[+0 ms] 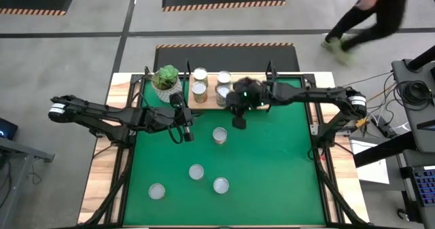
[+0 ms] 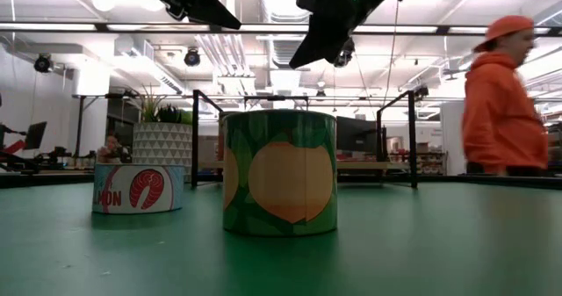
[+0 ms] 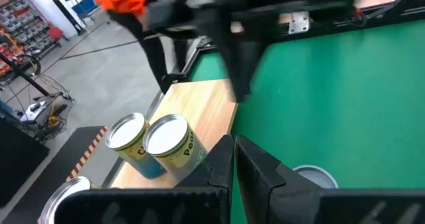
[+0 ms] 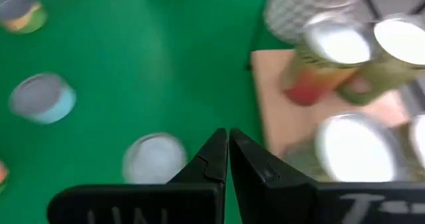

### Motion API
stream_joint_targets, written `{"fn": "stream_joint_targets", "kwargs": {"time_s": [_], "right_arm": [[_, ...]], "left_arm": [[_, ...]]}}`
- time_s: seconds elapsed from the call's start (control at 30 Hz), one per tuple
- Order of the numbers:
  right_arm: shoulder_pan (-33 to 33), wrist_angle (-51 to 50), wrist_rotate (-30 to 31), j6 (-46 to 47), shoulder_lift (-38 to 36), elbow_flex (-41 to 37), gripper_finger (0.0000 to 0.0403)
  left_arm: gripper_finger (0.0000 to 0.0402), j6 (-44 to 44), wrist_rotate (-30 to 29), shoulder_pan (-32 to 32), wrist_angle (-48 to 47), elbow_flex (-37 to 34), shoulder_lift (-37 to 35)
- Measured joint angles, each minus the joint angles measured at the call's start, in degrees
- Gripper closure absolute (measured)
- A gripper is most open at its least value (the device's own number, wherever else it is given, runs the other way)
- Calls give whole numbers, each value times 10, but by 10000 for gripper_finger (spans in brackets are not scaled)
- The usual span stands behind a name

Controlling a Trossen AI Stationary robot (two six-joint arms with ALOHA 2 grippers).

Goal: Pick and place cans onto a shelf
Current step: Adjust the canned goods on the shelf

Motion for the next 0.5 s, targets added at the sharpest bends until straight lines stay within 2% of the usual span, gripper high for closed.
{"fn": "stream_joint_targets", "kwargs": {"time_s": [0.07,0.17,0.27,0.5], "right_arm": [[25,13,11,0,-11,-25,394],[63,46,70,5,-38,-71,394],[91,91,101,11,-78,-128,394],[108,199,104,35,-197,-267,394]], "left_arm": [[402,-8,-1,0,0,0,0],[402,-15,-14,0,0,0,0],[402,-35,-16,2,-9,8,2],[402,-108,-17,4,-95,94,58]]}}
